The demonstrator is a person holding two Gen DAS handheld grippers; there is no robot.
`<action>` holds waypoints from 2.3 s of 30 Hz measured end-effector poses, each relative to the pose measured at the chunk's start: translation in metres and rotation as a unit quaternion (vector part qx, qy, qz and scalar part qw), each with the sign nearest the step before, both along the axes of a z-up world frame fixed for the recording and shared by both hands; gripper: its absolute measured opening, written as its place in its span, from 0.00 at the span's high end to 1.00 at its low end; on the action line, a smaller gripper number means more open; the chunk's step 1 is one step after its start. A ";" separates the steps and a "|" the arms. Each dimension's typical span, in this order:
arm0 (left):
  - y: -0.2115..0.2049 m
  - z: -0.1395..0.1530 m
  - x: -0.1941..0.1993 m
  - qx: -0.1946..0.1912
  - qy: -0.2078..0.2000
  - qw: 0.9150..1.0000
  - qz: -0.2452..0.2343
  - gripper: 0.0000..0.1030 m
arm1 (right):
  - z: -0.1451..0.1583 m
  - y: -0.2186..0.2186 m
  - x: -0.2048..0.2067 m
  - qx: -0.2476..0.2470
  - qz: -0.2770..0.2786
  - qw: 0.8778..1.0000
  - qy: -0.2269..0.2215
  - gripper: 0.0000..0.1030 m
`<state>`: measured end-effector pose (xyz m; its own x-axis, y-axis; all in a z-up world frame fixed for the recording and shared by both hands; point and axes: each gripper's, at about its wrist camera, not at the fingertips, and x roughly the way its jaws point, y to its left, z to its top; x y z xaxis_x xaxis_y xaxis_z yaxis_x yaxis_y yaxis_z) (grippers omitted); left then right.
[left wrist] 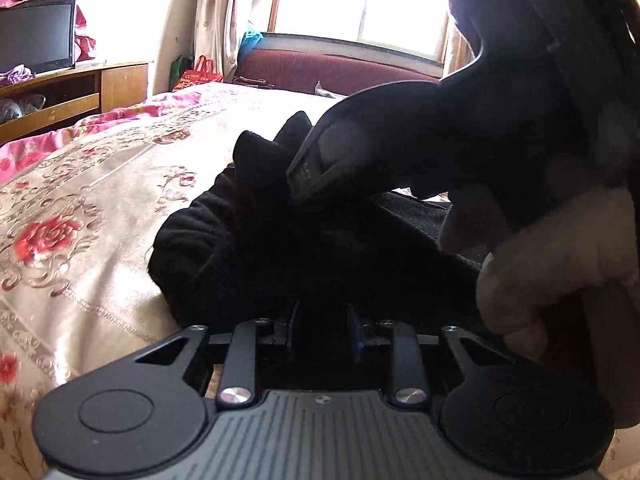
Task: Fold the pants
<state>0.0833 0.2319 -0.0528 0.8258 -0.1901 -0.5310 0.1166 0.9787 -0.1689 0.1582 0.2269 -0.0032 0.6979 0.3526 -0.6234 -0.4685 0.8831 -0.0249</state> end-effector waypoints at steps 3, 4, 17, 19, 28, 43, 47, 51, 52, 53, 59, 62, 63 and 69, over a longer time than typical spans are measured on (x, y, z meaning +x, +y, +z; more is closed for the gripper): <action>0.003 -0.001 -0.003 0.000 -0.002 1.000 0.004 0.60 | 0.003 0.003 -0.003 0.004 -0.002 1.000 -0.012 0.92; 0.004 -0.002 -0.003 -0.001 -0.001 1.000 0.004 0.60 | 0.004 0.006 -0.005 0.000 0.003 1.000 -0.020 0.92; 0.013 -0.009 -0.009 0.006 0.004 1.000 0.002 0.61 | -0.007 0.042 -0.005 -0.027 0.053 0.997 -0.040 0.92; 0.014 -0.012 -0.015 0.017 0.004 1.000 0.000 0.60 | -0.021 0.049 0.005 -0.043 0.067 0.997 0.008 0.87; 0.026 0.017 -0.045 0.047 -0.001 0.999 -0.004 0.60 | 0.027 -0.040 -0.035 0.123 0.064 0.990 0.028 0.77; -0.037 0.030 0.035 0.111 -0.029 0.991 -0.072 0.58 | -0.008 -0.294 -0.076 0.156 -0.248 0.955 0.056 0.71; -0.049 -0.003 0.039 0.145 0.014 0.984 -0.097 0.55 | -0.041 -0.323 -0.071 0.249 -0.235 0.931 0.123 0.71; -0.057 0.016 0.035 0.153 0.025 0.983 -0.098 0.51 | -0.061 -0.345 -0.076 0.321 -0.218 0.908 0.158 0.69; -0.058 0.017 0.037 0.162 0.026 0.981 -0.100 0.51 | -0.067 -0.352 -0.075 0.348 -0.213 0.897 0.171 0.68; -0.058 0.017 0.038 0.169 0.026 0.980 -0.103 0.50 | -0.074 -0.357 -0.073 0.373 -0.207 0.886 0.180 0.66; -0.060 0.018 0.044 0.176 0.029 0.979 -0.097 0.50 | -0.107 -0.371 -0.053 0.492 -0.163 0.826 0.220 0.65; -0.060 0.018 0.046 0.176 0.031 0.979 -0.099 0.50 | -0.107 -0.371 -0.043 0.508 -0.149 0.816 0.231 0.66; -0.060 0.018 0.047 0.177 0.032 0.979 -0.100 0.50 | -0.099 -0.369 -0.044 0.498 -0.138 0.825 0.228 0.66; -0.059 0.017 0.049 0.188 0.031 0.975 -0.117 0.50 | -0.086 -0.358 -0.039 0.438 -0.097 0.868 0.214 0.65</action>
<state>0.1323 0.1726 -0.0354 0.7467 -0.1517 -0.6477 0.3459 0.9202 0.1832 0.1191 -0.1311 -0.0888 0.5672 0.7242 -0.3922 -0.1102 0.5387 0.8353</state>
